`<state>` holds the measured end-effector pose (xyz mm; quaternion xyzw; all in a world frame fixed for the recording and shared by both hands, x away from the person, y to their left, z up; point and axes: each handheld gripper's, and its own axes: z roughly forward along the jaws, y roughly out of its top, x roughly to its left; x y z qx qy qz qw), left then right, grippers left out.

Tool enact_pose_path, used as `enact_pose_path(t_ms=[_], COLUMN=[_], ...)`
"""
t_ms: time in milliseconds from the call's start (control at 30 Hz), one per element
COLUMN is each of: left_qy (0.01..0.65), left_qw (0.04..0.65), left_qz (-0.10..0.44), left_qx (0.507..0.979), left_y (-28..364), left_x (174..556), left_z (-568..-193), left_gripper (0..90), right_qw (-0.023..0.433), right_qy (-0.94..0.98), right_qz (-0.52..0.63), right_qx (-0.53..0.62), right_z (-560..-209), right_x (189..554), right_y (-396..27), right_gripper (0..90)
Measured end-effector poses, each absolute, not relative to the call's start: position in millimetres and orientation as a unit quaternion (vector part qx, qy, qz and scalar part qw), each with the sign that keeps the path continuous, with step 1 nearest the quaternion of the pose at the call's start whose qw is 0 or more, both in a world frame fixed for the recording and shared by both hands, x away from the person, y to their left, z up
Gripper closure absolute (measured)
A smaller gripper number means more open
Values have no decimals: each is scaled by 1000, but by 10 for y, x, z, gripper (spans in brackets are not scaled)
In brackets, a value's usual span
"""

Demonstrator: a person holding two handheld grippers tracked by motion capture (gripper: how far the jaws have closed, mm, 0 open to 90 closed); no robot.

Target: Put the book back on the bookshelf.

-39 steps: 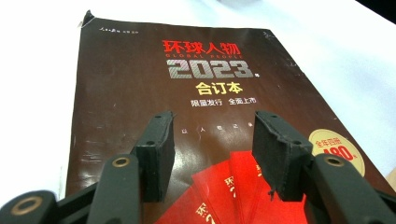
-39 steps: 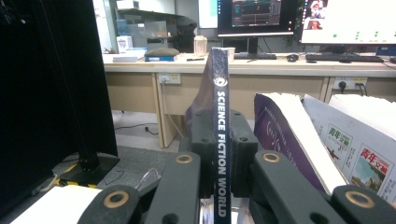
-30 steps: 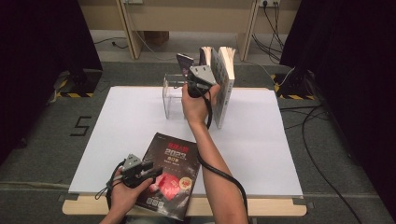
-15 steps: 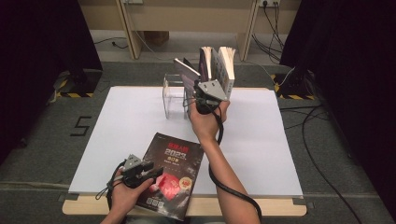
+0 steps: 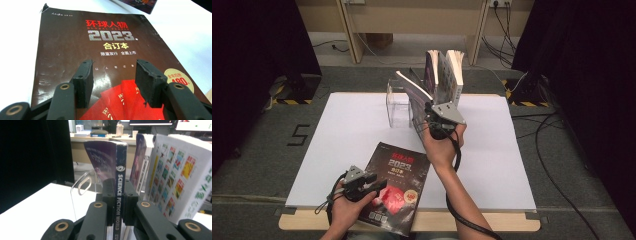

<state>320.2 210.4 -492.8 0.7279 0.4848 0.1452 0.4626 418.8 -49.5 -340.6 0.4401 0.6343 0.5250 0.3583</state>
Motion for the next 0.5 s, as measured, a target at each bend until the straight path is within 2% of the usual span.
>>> enact_pose_path(t_ms=[500], left_qy=[484], left_qw=[461], left_qz=[145], left_qx=[730], left_y=[2088], left_x=[3197], left_z=[-4936], left_gripper=[479], right_qw=[319], right_qy=[652], right_qz=[528], right_qx=[442], right_z=[-3452], right_x=[4111], right_y=[-674], right_gripper=[805])
